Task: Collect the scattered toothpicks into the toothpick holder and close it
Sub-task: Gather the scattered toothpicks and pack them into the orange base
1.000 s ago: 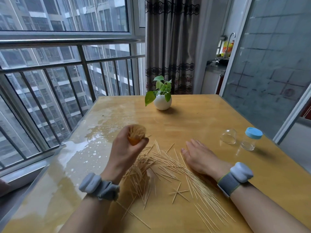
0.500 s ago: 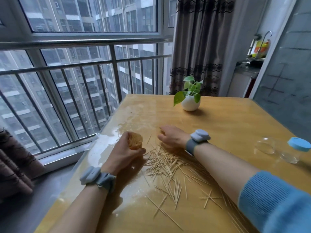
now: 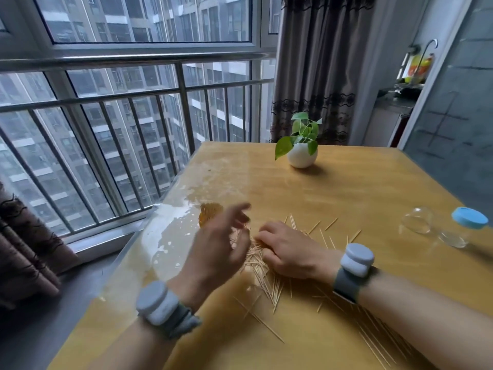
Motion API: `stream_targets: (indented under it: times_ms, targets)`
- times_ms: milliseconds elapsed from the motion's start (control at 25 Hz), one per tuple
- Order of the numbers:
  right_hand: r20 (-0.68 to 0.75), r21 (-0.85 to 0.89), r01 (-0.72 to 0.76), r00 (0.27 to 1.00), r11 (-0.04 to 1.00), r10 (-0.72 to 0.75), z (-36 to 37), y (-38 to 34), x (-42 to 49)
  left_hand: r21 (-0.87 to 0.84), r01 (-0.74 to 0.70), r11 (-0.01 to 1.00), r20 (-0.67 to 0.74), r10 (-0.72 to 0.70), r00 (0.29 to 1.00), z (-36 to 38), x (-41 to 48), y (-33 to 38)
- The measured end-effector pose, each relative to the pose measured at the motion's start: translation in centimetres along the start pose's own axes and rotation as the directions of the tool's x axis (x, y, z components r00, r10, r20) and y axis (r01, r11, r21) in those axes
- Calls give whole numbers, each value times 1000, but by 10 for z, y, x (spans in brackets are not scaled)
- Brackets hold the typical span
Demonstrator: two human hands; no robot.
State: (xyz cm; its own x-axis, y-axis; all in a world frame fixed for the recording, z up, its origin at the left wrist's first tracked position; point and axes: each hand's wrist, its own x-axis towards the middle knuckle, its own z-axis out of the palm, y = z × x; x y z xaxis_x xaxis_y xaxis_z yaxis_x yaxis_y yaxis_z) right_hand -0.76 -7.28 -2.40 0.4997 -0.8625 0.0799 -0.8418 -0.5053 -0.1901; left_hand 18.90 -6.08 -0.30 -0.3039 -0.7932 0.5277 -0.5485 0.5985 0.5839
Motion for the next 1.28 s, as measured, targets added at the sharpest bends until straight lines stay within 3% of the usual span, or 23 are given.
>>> stream_targets:
  times_ms: [80, 120, 200, 280, 440, 640, 800, 1000, 1280]
  targets:
    - [1, 77, -9, 1000, 997, 9, -5, -2, -13, 217, 26, 976, 336, -99, 937, 22, -9, 6]
    - [-30, 129, -48, 998, 991, 52, -9, 3, -16, 324, 14, 946, 421, -157, 893, 30, -11, 2]
    - [-83, 167, -172, 979, 971, 187, -16, 20, -25, 419, -6, 908, 488, -220, 845, 38, -10, -2]
    - [-51, 85, -274, 959, 958, 279, -20, 34, -34, 386, -19, 922, 498, -190, 846, 43, -7, 2]
    - [29, 17, -208, 978, 978, 208, -15, 23, -40, 117, -33, 993, 422, -20, 906, 57, -5, 19]
    - [208, -33, -171, 963, 985, 174, -36, 10, -28, 23, 116, 993, 175, -119, 977, 44, -1, 15]
    - [220, -183, -185, 949, 965, 224, -39, -8, -13, 19, 73, 997, 20, -74, 997, 23, 6, 10]
    - [242, -250, -217, 930, 944, 278, -44, -13, -2, 4, 55, 998, 22, -55, 998, 23, 5, 3]
    - [341, -188, -204, 904, 961, 258, -46, -8, -1, 97, 38, 995, 1, -38, 999, 23, -6, -2]
